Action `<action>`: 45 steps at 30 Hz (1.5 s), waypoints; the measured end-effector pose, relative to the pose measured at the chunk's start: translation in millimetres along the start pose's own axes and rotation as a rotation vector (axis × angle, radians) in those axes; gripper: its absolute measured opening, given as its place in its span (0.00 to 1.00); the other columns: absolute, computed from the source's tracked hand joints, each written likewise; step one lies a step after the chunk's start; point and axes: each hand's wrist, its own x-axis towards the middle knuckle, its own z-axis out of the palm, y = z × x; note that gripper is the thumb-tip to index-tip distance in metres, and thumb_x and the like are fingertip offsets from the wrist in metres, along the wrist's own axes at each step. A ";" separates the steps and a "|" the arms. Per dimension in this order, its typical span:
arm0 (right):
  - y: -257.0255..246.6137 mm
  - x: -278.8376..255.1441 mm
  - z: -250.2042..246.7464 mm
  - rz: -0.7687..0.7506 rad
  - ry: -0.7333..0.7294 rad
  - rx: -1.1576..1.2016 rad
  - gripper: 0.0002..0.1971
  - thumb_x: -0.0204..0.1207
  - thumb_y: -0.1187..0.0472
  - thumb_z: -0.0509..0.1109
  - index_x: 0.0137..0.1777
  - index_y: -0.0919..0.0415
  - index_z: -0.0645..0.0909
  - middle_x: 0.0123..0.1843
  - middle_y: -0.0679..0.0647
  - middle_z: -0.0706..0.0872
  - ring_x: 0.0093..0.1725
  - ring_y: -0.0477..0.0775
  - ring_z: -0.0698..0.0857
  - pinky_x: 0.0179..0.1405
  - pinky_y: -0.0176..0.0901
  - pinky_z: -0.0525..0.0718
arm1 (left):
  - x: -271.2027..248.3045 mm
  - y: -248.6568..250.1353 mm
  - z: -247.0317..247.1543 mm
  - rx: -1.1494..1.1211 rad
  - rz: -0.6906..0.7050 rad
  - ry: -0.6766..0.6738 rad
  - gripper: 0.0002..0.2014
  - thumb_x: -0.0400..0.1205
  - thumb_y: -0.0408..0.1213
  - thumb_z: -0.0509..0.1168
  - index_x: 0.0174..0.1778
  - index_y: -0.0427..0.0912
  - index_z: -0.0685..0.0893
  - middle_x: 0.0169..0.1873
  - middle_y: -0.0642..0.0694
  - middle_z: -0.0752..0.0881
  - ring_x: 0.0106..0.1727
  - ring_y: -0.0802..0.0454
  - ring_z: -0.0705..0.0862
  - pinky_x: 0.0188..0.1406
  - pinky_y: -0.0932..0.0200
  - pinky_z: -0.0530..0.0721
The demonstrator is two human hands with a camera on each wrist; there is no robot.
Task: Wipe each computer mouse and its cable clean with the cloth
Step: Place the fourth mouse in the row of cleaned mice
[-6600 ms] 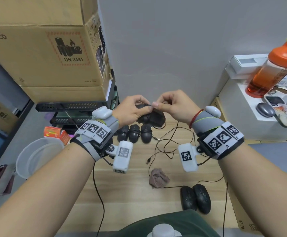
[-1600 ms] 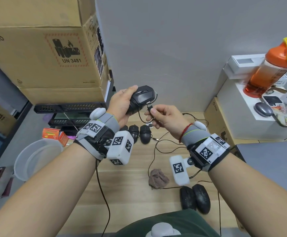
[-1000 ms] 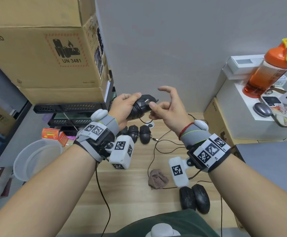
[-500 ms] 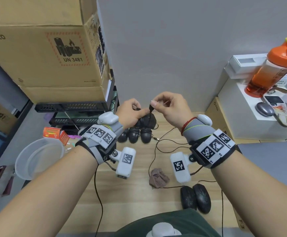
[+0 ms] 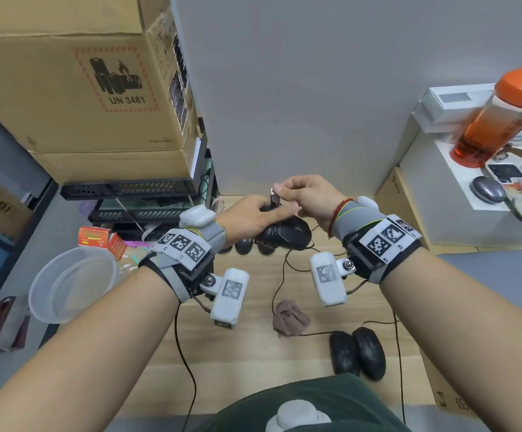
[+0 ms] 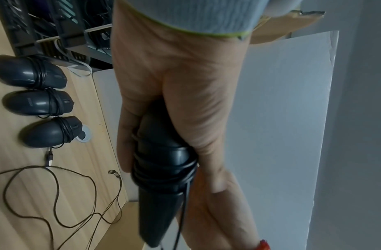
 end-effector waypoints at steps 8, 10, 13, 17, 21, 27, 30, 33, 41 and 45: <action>35.8 19.9 -13.8 0.160 0.039 0.033 0.10 0.82 0.49 0.68 0.46 0.53 0.85 0.44 0.49 0.84 0.36 0.48 0.79 0.38 0.41 0.75 | 29.8 -42.4 4.9 -0.251 -0.245 0.294 0.13 0.77 0.50 0.65 0.38 0.43 0.85 0.31 0.43 0.85 0.37 0.44 0.84 0.43 0.47 0.86; 53.4 25.3 -15.6 0.222 0.030 -0.002 0.09 0.83 0.50 0.68 0.51 0.54 0.84 0.47 0.49 0.85 0.38 0.48 0.82 0.41 0.42 0.78 | 35.3 -53.2 4.4 -0.378 -0.307 0.368 0.10 0.83 0.44 0.64 0.41 0.42 0.83 0.33 0.43 0.84 0.35 0.44 0.83 0.31 0.59 0.83; 82.8 35.8 -13.3 0.301 0.014 -0.045 0.05 0.82 0.52 0.69 0.50 0.51 0.83 0.50 0.49 0.85 0.38 0.48 0.84 0.41 0.41 0.82 | 43.9 -67.7 5.0 -0.507 -0.413 0.374 0.08 0.87 0.40 0.61 0.51 0.39 0.82 0.38 0.41 0.83 0.34 0.48 0.81 0.28 0.66 0.79; 118.0 51.7 -1.3 0.360 -0.048 -0.161 0.02 0.81 0.53 0.70 0.49 0.48 0.82 0.50 0.50 0.84 0.45 0.50 0.84 0.48 0.45 0.84 | 62.1 -91.0 9.8 -0.658 -0.516 0.391 0.09 0.86 0.39 0.63 0.55 0.38 0.83 0.51 0.36 0.85 0.49 0.40 0.85 0.55 0.37 0.89; 164.6 73.1 17.8 0.451 -0.208 -0.336 0.11 0.80 0.50 0.71 0.61 0.49 0.83 0.58 0.50 0.84 0.55 0.52 0.81 0.58 0.45 0.80 | 82.5 -119.6 29.2 -0.660 -0.618 0.405 0.08 0.89 0.40 0.61 0.47 0.42 0.81 0.47 0.38 0.86 0.43 0.42 0.85 0.47 0.45 0.86; 191.2 92.5 38.2 0.492 -0.297 -0.349 0.19 0.82 0.53 0.68 0.72 0.57 0.80 0.71 0.54 0.82 0.68 0.58 0.82 0.70 0.49 0.79 | 102.8 -147.2 46.4 -0.702 -0.652 0.457 0.08 0.89 0.38 0.60 0.50 0.42 0.84 0.50 0.42 0.89 0.48 0.45 0.88 0.41 0.57 0.81; 204.6 101.2 36.8 0.533 -0.271 -0.299 0.20 0.81 0.52 0.70 0.71 0.58 0.81 0.63 0.54 0.84 0.64 0.57 0.83 0.70 0.50 0.79 | 114.8 -156.0 52.0 -0.694 -0.666 0.451 0.08 0.88 0.37 0.61 0.54 0.41 0.85 0.53 0.41 0.89 0.50 0.45 0.87 0.45 0.56 0.81; 223.3 104.5 21.2 0.598 -0.253 -0.366 0.21 0.80 0.54 0.71 0.72 0.59 0.80 0.66 0.53 0.83 0.66 0.57 0.83 0.71 0.50 0.78 | 124.8 -159.1 58.6 -0.684 -0.676 0.446 0.08 0.88 0.38 0.61 0.52 0.41 0.85 0.56 0.40 0.90 0.55 0.43 0.89 0.58 0.49 0.84; 245.3 108.3 -53.3 0.732 0.011 -0.673 0.19 0.80 0.60 0.66 0.70 0.59 0.82 0.69 0.56 0.83 0.68 0.59 0.81 0.64 0.42 0.79 | 161.7 -157.9 79.9 -0.575 -0.692 0.399 0.09 0.87 0.41 0.62 0.46 0.41 0.84 0.50 0.40 0.88 0.49 0.44 0.87 0.52 0.52 0.81; 244.7 113.4 -60.6 0.698 0.103 -0.656 0.14 0.77 0.60 0.66 0.61 0.60 0.83 0.58 0.56 0.87 0.55 0.60 0.84 0.49 0.42 0.81 | 174.7 -159.3 88.5 -0.502 -0.700 0.405 0.17 0.77 0.49 0.64 0.49 0.38 0.86 0.54 0.37 0.90 0.56 0.39 0.88 0.60 0.45 0.83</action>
